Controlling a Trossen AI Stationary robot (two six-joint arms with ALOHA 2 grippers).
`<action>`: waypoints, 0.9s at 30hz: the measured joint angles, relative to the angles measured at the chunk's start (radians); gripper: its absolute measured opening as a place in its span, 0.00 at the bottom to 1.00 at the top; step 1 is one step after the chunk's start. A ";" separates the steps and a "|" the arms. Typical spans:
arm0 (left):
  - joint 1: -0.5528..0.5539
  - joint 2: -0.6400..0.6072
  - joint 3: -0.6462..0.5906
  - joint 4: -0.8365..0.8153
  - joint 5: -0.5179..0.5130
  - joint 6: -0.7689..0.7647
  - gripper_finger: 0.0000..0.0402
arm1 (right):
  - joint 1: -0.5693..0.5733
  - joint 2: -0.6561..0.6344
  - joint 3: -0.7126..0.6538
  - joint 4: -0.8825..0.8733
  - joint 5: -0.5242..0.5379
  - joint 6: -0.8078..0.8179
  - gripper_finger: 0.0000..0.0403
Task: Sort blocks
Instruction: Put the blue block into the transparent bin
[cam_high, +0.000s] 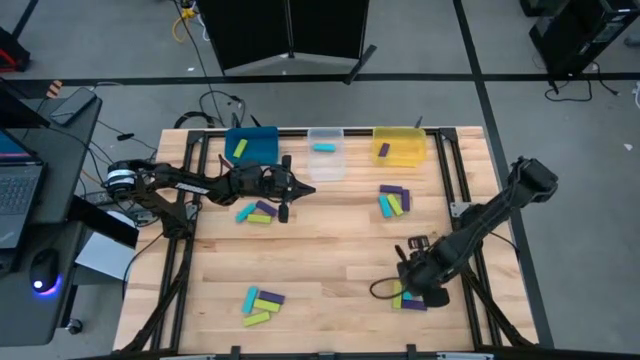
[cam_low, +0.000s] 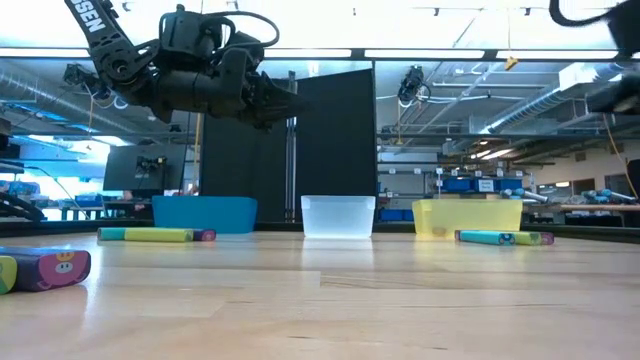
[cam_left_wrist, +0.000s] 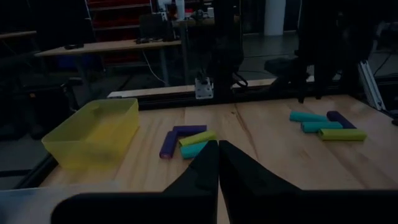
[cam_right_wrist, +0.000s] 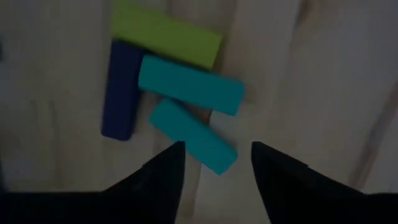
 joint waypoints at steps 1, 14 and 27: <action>0.000 0.000 0.000 0.000 -0.002 0.003 0.05 | 0.006 0.018 0.000 0.001 0.000 -0.028 0.52; 0.000 0.000 0.000 -0.005 -0.002 0.007 0.05 | 0.053 0.113 -0.002 0.014 -0.029 -0.291 0.57; 0.000 0.000 0.001 -0.015 -0.017 0.031 0.05 | 0.088 0.143 -0.051 0.128 -0.028 -0.318 0.56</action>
